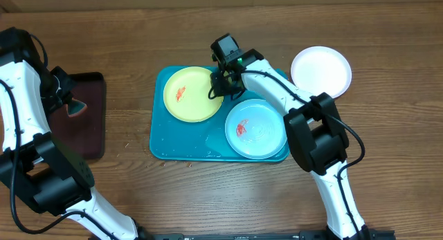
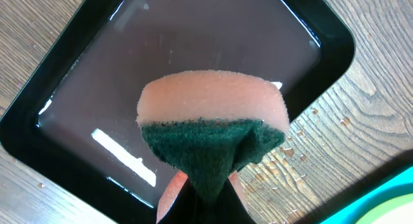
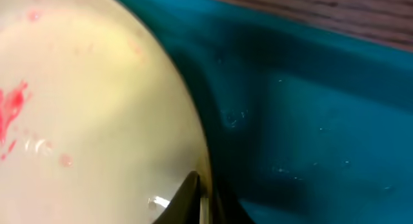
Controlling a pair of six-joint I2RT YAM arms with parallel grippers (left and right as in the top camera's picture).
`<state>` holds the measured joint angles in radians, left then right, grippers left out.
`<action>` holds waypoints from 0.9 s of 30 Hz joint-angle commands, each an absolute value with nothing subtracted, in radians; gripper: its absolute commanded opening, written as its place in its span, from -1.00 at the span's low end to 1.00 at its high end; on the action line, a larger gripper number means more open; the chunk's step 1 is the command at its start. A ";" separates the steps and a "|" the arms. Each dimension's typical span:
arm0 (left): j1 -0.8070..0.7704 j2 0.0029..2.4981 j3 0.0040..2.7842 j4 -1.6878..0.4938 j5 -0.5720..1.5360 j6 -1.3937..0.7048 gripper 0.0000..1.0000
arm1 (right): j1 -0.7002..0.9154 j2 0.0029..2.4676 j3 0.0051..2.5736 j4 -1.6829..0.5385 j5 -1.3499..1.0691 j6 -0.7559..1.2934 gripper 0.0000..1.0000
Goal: Clean dirty plates on tray and stack at the side
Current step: 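Lower the sponge in the left gripper into the maroon tray's water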
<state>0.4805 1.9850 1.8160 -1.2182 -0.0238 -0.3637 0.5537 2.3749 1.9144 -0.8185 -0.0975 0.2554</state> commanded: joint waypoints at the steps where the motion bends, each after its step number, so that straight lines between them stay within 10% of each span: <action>1: 0.491 1.958 1.774 -1.203 -0.036 -0.359 -0.92 | 0.575 2.392 1.923 -0.832 -0.099 0.304 -0.87; 22: 0.556 1.958 1.423 -0.829 -0.030 -0.348 -0.91 | 0.616 2.392 1.923 -0.911 -0.140 0.319 -0.92; 27: 0.556 1.958 1.387 -0.789 -0.034 -0.348 -0.01 | 0.616 2.392 1.923 -0.911 -0.140 0.319 -0.92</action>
<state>0.5522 1.9846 1.4078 -0.8097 -0.0383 -0.3595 0.5983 2.3745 1.9289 -0.9005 -0.1417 0.3191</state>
